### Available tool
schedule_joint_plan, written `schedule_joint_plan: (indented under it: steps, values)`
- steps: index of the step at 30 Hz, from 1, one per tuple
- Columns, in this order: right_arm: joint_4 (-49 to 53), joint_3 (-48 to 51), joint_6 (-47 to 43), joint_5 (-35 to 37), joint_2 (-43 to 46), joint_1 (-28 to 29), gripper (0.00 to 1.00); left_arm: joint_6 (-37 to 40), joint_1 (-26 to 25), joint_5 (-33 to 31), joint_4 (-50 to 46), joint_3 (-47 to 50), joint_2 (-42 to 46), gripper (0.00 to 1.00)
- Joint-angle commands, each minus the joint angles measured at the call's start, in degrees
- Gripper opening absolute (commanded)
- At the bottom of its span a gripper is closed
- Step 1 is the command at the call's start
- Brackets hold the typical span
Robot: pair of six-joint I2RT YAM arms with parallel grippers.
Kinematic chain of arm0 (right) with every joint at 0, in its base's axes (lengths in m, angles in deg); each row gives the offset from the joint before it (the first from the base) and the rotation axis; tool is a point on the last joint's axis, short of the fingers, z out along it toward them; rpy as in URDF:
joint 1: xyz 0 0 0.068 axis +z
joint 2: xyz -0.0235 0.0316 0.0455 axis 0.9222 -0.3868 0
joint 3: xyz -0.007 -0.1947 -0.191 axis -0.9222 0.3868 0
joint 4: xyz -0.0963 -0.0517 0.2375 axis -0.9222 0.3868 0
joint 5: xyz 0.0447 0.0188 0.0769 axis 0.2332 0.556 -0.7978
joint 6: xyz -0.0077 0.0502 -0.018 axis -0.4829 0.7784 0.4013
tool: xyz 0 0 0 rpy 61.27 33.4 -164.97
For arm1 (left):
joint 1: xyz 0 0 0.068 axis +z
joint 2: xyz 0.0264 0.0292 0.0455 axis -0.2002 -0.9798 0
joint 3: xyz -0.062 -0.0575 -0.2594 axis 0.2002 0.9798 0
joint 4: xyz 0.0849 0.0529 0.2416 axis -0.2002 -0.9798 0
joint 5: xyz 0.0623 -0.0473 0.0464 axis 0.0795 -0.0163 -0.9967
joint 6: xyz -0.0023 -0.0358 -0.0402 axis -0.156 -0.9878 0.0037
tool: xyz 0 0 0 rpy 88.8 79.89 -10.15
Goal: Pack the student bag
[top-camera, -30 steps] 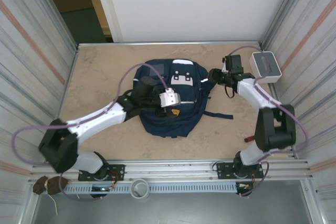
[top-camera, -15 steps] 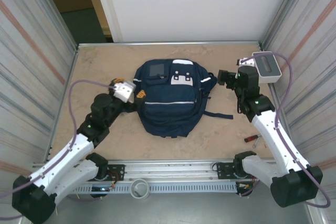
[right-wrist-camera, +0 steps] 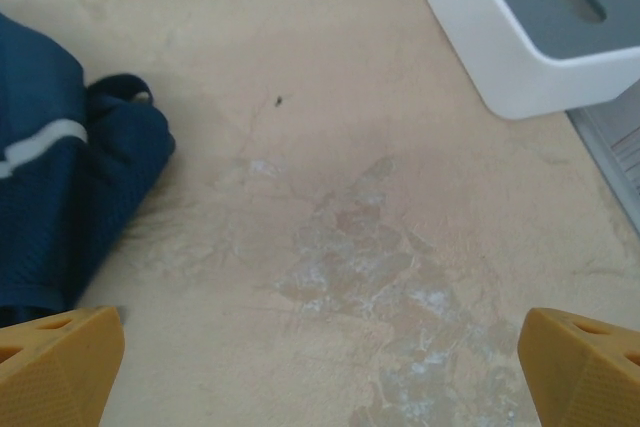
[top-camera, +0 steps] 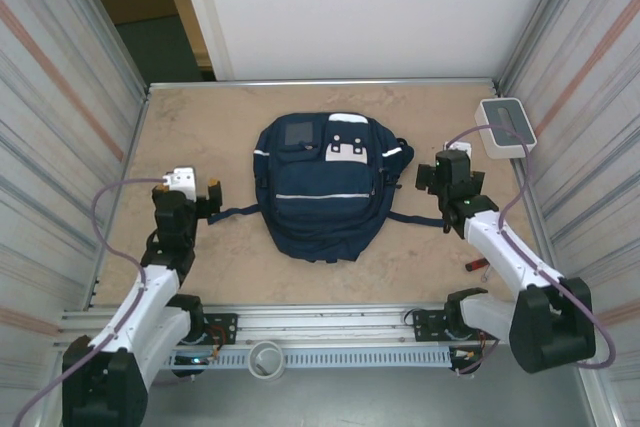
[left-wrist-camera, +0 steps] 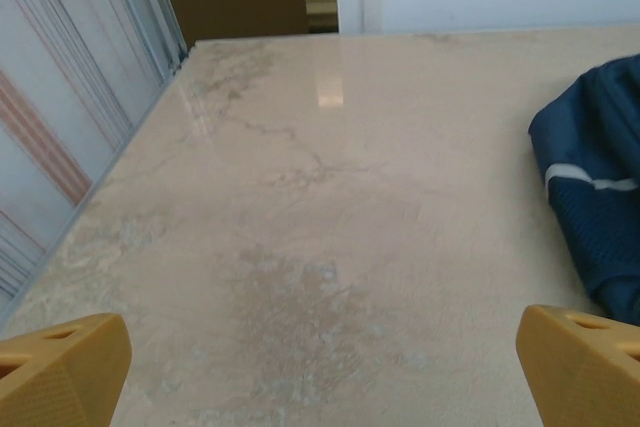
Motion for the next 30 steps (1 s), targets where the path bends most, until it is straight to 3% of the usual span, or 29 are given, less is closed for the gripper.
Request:
schedule_joint_plan:
  steps: [1,16,23,30]
  values:
    - [-6.45,2.57,-1.43,0.38,-2.64,-0.93,0.99,-1.10,0.31,-1.59,5.61,0.39,-2.80,0.99]
    - [-21.88,11.57,-5.20,-3.14,-4.32,-1.50,0.99,1.53,0.38,0.97,6.71,-0.84,-8.96,0.99]
    - [-28.91,13.23,-6.09,-5.58,-6.65,-2.47,0.99,3.38,0.38,7.35,23.40,0.66,-21.73,0.99]
    - [-42.83,18.50,-9.62,-9.38,-6.27,-4.21,0.99,4.69,0.07,10.87,26.89,-2.99,-29.08,0.99]
